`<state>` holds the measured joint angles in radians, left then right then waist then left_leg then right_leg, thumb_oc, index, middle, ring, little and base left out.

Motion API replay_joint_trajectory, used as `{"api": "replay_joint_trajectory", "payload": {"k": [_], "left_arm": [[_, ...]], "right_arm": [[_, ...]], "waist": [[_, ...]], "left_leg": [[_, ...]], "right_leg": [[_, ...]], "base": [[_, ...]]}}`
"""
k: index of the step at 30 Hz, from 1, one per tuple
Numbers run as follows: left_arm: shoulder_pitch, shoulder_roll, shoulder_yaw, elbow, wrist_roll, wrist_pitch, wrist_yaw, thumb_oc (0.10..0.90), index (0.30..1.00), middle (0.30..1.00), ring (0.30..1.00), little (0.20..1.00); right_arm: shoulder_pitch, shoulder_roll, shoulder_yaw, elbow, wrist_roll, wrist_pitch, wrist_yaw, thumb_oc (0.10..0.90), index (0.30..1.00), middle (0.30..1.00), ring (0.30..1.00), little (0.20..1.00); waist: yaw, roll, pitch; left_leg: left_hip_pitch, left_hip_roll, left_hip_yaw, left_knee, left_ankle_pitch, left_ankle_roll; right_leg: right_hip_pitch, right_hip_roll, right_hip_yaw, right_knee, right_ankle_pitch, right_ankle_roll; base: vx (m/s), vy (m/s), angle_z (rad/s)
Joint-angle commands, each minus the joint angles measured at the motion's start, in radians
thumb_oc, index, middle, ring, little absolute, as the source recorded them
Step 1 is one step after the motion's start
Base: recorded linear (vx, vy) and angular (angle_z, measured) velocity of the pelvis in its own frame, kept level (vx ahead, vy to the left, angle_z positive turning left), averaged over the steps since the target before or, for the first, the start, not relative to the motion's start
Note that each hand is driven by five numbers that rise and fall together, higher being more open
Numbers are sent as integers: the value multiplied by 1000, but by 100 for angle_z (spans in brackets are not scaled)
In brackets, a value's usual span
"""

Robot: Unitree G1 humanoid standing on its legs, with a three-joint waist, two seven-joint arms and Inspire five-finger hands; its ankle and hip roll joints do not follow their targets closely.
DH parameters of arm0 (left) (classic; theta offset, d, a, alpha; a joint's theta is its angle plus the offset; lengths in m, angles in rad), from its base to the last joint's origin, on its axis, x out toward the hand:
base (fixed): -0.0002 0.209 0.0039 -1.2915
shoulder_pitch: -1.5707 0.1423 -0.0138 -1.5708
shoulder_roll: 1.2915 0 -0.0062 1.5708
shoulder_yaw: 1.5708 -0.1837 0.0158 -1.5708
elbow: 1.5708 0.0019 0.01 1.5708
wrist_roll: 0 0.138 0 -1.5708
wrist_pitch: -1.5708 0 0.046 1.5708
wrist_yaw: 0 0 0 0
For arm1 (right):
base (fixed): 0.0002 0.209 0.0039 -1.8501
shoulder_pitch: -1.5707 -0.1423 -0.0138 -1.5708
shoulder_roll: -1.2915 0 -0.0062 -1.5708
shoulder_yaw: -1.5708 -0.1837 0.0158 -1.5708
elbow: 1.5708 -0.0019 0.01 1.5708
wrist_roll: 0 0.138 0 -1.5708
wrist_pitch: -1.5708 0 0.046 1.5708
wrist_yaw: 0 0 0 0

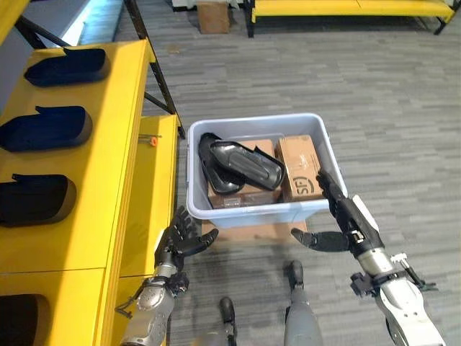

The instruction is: Move parts from the plastic box to the shelf.

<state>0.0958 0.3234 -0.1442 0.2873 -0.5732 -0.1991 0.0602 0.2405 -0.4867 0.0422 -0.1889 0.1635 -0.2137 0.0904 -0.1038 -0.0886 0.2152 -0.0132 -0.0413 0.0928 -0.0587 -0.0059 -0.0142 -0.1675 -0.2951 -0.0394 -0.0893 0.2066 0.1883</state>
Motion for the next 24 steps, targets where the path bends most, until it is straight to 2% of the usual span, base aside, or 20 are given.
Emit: {"api": "replay_joint_trajectory", "payload": {"k": [1,7,15,20,21,22,23,24], "left_arm": [[-66,4,41,-118,25,-95,-27,900,1000,1000,1000,1000],[-61,-13,50,-124,15,-93,-23,900,1000,1000,1000,1000],[-60,-21,45,-124,11,-93,-20,900,1000,1000,1000,1000],[-87,-23,40,-120,5,-100,-12,900,1000,1000,1000,1000],[-88,-26,46,-116,-5,-105,-4,900,1000,1000,1000,1000],[-88,-35,56,-110,-27,-109,2,900,1000,1000,1000,1000],[-89,-35,56,-110,-27,-109,1,900,1000,1000,1000,1000],[-85,-41,65,-111,-40,-109,1,900,1000,1000,1000,1000]], "right_arm": [[-108,-52,-102,-94,57,-103,-19,900,1000,1000,1000,1000],[-142,-61,-99,-86,68,-106,-28,900,1000,1000,1000,1000],[-151,-61,-98,-81,64,-104,-32,900,1000,1000,1000,1000],[-180,-74,-90,-74,57,-115,-47,900,1000,1000,1000,1000],[-187,-78,-88,-77,59,-117,-48,900,1000,1000,1000,1000],[-191,-83,-85,-80,61,-120,-50,900,1000,1000,1000,1000],[-191,-83,-85,-80,61,-120,-50,900,1000,1000,1000,1000],[-193,-89,-81,-77,71,-123,-49,900,1000,1000,1000,1000]], "waist": [[-21,16,-90],[-19,45,-117],[-22,73,-113],[-25,91,-102],[-26,93,-98],[-25,92,-88],[-26,93,-88],[-11,79,-77]], "left_leg": [[24,129,4,99,-124,-51],[52,175,17,54,-95,-75],[64,207,23,26,-48,-90],[58,231,17,51,-20,-101],[53,240,9,75,-4,-103],[37,255,-8,138,39,-109],[35,256,-10,141,38,-110],[-12,265,-40,284,127,-108]], "right_leg": [[-55,20,2,25,9,22],[-45,67,2,25,-38,0],[-68,95,9,77,-84,-23],[-103,120,26,148,-132,-43],[-110,131,35,170,-146,-53],[-110,155,43,190,-170,-77],[-110,156,42,191,-171,-78],[-81,177,44,180,-186,-109]], "base": [[237,-212,25],[118,-103,-15],[53,-53,-2],[25,-75,5],[36,-205,-5],[24,-178,-8],[55,-308,-10],[41,-310,-11]]}}
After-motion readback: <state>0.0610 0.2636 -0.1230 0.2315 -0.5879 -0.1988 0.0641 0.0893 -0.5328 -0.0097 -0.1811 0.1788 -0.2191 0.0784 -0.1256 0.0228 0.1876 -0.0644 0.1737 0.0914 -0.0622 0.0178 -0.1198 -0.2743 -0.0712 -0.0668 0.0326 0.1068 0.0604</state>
